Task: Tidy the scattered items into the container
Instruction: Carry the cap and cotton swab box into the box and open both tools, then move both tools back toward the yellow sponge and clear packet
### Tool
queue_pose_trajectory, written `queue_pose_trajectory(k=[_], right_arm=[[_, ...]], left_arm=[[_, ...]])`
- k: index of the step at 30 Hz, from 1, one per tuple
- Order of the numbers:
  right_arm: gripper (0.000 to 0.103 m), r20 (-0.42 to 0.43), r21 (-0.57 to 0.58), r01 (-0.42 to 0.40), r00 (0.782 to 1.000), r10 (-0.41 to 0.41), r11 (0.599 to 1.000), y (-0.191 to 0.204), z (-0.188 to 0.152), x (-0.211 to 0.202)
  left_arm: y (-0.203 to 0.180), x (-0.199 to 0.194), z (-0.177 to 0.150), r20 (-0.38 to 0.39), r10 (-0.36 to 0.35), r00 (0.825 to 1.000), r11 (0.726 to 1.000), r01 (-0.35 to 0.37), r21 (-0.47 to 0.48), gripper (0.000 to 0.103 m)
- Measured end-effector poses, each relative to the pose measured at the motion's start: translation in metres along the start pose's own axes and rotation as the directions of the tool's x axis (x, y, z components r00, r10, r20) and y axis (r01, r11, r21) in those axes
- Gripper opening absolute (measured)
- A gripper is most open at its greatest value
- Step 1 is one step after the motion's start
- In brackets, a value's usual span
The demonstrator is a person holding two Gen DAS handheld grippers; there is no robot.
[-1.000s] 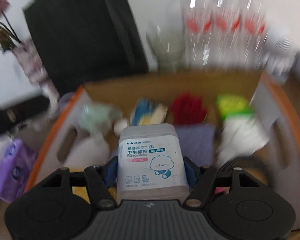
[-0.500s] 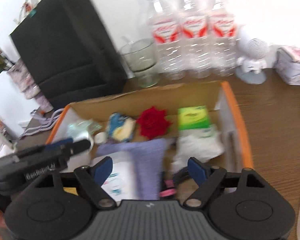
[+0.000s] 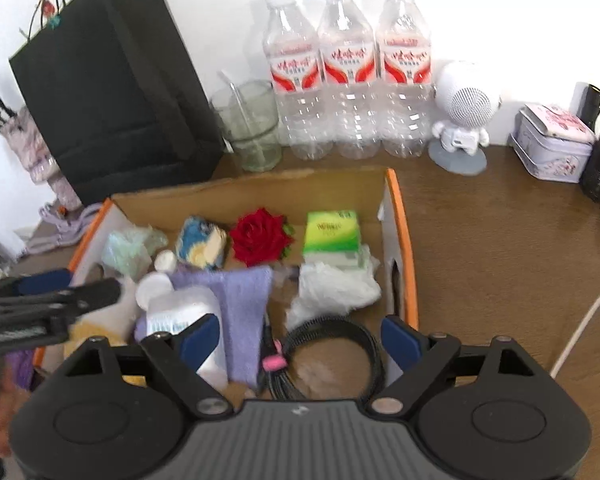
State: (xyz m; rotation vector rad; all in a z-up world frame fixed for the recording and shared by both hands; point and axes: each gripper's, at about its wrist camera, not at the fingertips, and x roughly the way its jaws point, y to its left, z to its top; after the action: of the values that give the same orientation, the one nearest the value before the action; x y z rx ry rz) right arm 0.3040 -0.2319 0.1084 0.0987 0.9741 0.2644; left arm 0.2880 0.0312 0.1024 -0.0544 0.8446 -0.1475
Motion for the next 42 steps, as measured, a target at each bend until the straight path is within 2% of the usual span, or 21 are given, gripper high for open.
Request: queue_pose_trajectory(k=[4,5,7,8,10,11,12,13,14,16,18,20,22,24,27,30,31,35,39,42], right_arm=[[0.088,0.035,0.008,-0.032,0.999,0.032,0.999,0.001,-0.014,-0.021],[0.088,0.065,0.002,-0.047,0.997,0.047,0.999,0.003,-0.019,-0.029],[0.088,0.163,-0.025,-0.051,0.985,0.054,0.998,0.007,-0.033,-0.045],[0.088,0.231,-0.049,-0.039,0.972,0.049,0.998,0.011,-0.043,-0.052],[0.088,0.358,-0.096,-0.003,0.933,0.038,0.995,0.017,-0.067,-0.062],[0.088,0.402,-0.114,0.010,0.915,0.036,0.993,0.020,-0.078,-0.064],[0.088,0.436,-0.123,0.020,0.899,0.036,0.992,0.023,-0.089,-0.066],[0.088,0.466,-0.125,0.028,0.884,0.034,0.992,0.026,-0.101,-0.067],[0.088,0.490,-0.124,0.032,0.871,0.033,0.992,0.029,-0.111,-0.069],[0.088,0.526,-0.132,0.037,0.850,0.038,0.991,0.035,-0.131,-0.072],[0.088,0.550,-0.138,0.048,0.835,0.036,0.989,0.041,-0.149,-0.078],[0.088,0.553,-0.140,0.053,0.832,0.034,0.989,0.045,-0.170,-0.087],[0.089,0.544,-0.140,0.025,0.837,0.056,0.990,0.046,-0.196,-0.099],[0.090,0.541,-0.140,-0.005,0.837,0.081,0.990,0.047,-0.228,-0.113],[0.091,0.528,-0.133,-0.020,0.844,0.088,0.991,0.050,-0.276,-0.130],[0.091,0.532,-0.141,-0.026,0.841,0.098,0.990,0.052,-0.319,-0.148],[0.091,0.531,-0.154,-0.021,0.842,0.101,0.988,0.052,-0.331,-0.153],[0.091,0.540,-0.177,0.053,0.840,0.052,0.983,0.051,-0.367,-0.171],[0.091,0.544,-0.164,0.059,0.838,0.040,0.985,0.046,-0.379,-0.178],[0.091,0.531,-0.167,0.062,0.847,0.036,0.984,0.044,-0.367,-0.172]], left_arm=[[-0.003,-0.017,-0.015,-0.032,0.001,0.999,1.000,-0.001,-0.012,0.103],[-0.005,-0.027,-0.020,-0.002,0.026,1.000,1.000,-0.026,-0.018,0.103],[-0.013,-0.051,-0.037,0.135,0.082,0.987,0.997,-0.080,-0.018,0.103],[-0.018,-0.066,-0.050,0.241,0.101,0.965,0.995,-0.102,-0.007,0.103],[-0.027,-0.088,-0.081,0.433,0.111,0.894,0.991,-0.132,0.017,0.103],[-0.030,-0.096,-0.096,0.497,0.113,0.860,0.989,-0.144,0.024,0.103],[-0.034,-0.102,-0.108,0.536,0.112,0.837,0.989,-0.147,0.023,0.103],[-0.035,-0.106,-0.119,0.555,0.111,0.825,0.990,-0.143,0.015,0.103],[-0.037,-0.109,-0.127,0.560,0.109,0.821,0.991,-0.135,0.004,0.103],[-0.038,-0.115,-0.140,0.561,0.096,0.822,0.994,-0.112,-0.006,0.103],[-0.040,-0.124,-0.154,0.555,0.107,0.825,0.992,-0.125,-0.007,0.103],[-0.043,-0.138,-0.175,0.562,0.115,0.819,0.989,-0.147,0.011,0.103],[-0.045,-0.156,-0.207,0.574,0.089,0.814,0.992,-0.126,0.025,0.103],[-0.050,-0.171,-0.241,0.562,0.067,0.824,0.994,-0.103,0.032,0.103],[-0.058,-0.193,-0.288,0.545,0.071,0.836,0.994,-0.102,0.025,0.103],[-0.060,-0.211,-0.323,0.531,0.049,0.846,0.997,-0.075,0.028,0.103],[-0.060,-0.217,-0.332,0.534,0.039,0.844,0.996,-0.074,0.044,0.103],[-0.054,-0.233,-0.353,0.543,0.084,0.836,0.992,-0.120,0.031,0.103],[-0.048,-0.233,-0.356,0.521,0.099,0.848,0.992,-0.123,0.012,0.103],[-0.046,-0.222,-0.346,0.500,0.105,0.860,0.992,-0.125,0.007,0.103]])
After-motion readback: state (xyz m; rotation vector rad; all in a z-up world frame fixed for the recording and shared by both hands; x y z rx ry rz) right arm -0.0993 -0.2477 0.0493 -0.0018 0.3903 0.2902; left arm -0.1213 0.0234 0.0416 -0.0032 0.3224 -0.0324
